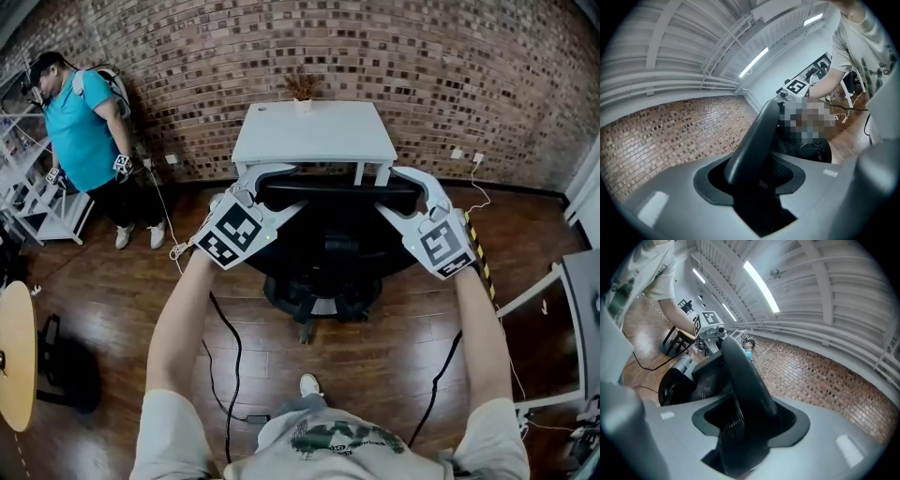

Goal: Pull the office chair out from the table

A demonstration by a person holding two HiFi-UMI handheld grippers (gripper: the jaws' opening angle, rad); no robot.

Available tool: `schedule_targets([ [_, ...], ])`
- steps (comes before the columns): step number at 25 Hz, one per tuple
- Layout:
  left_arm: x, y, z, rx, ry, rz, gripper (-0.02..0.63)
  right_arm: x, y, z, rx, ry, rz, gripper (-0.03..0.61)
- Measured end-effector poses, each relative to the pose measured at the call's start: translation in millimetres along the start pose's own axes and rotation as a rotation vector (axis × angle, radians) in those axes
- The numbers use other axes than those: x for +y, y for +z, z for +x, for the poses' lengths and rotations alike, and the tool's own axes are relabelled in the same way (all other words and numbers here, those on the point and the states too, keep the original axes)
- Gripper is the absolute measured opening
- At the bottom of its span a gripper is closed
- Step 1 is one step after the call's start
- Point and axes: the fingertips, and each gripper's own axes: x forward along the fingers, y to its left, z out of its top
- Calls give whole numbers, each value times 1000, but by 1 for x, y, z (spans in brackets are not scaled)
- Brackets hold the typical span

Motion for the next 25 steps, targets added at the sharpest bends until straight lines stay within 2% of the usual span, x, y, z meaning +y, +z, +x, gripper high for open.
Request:
schedule_targets([
  [17, -82, 43, -61, 26, 22, -23, 207, 54, 37, -80, -7, 53, 27, 241],
  [25, -97, 52, -74, 32, 30, -22, 209, 65, 45, -96, -19, 51, 22, 241],
])
